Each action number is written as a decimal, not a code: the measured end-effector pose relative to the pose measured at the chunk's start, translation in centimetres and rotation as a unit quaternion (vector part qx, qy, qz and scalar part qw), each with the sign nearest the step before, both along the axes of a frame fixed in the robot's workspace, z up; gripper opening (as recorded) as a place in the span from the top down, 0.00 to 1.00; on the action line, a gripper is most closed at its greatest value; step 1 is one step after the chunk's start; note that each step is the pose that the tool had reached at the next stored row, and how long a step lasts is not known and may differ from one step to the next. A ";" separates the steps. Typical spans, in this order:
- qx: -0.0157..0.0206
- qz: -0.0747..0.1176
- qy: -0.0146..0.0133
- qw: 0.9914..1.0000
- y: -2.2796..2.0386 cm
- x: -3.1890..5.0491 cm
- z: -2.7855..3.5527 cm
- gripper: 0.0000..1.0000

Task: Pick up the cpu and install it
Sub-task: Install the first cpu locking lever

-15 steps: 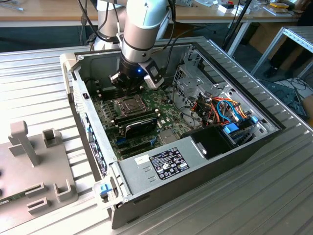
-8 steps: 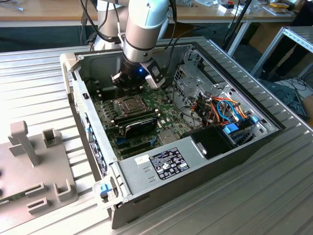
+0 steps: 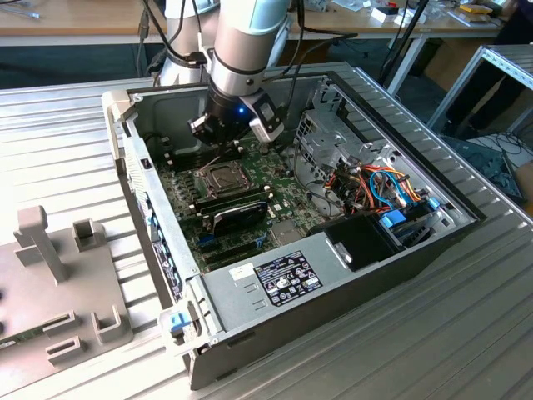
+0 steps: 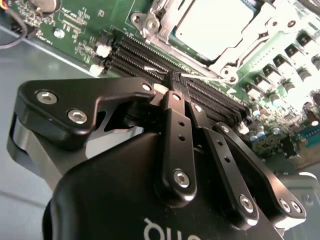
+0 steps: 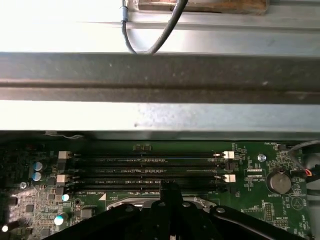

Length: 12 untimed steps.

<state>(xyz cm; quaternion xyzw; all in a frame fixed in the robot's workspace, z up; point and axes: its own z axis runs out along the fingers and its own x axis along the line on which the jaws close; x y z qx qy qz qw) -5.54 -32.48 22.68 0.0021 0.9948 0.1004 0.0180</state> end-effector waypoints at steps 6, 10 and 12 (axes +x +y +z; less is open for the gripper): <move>-0.001 0.000 0.000 1.000 0.02 0.00 0.95 0.89; -0.001 0.000 -0.001 1.000 0.02 -0.51 0.95 0.89; -0.001 0.000 -0.001 1.000 0.02 -0.78 0.95 0.89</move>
